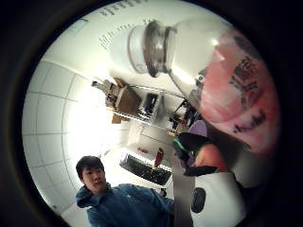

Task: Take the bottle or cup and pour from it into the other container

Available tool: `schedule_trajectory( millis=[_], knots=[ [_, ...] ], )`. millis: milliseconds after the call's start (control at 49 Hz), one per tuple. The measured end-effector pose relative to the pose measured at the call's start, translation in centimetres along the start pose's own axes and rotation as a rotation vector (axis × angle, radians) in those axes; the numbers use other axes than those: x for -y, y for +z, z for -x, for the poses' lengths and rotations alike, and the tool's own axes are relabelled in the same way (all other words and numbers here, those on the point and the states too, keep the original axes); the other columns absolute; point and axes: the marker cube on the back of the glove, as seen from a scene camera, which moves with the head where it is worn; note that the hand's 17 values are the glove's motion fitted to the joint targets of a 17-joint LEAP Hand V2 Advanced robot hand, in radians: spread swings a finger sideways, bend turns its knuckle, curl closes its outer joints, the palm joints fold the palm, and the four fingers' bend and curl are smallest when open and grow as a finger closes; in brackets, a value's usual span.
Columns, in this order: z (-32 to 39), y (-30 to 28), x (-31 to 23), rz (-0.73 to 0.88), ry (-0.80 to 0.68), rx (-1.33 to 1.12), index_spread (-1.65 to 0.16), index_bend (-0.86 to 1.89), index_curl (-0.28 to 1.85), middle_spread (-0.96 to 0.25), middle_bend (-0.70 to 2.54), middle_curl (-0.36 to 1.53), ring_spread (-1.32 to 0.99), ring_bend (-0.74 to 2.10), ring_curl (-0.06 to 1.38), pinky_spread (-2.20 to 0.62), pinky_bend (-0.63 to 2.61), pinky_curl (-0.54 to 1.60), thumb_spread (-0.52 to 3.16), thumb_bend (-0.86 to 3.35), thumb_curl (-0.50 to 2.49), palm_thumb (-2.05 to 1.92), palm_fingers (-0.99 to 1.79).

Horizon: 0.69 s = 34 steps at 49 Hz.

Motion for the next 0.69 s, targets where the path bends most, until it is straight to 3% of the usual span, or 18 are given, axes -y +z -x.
schedule_trajectory(
  millis=[184,286,694],
  knots=[
    [-0.2,0.9,0.6,-0.143,-0.039,-0.027,-0.21,0.11,0.15,0.12,0.32,0.36,0.1,0.67,0.32,0.23,0.58,0.34,0.82,0.0,0.4,0.81,0.48],
    [0.1,1.3,0.9,-0.172,-0.037,-0.034,-0.15,0.17,0.2,0.06,0.46,0.41,0.0,0.69,0.33,0.14,0.43,0.31,0.76,0.07,0.45,1.01,0.88],
    [1.8,2.2,1.0,-0.097,-0.019,-0.127,-0.13,0.14,0.3,-0.05,0.39,0.47,-0.12,0.59,0.4,-0.04,0.38,0.35,0.3,-0.02,0.6,1.14,1.03]
  ],
)
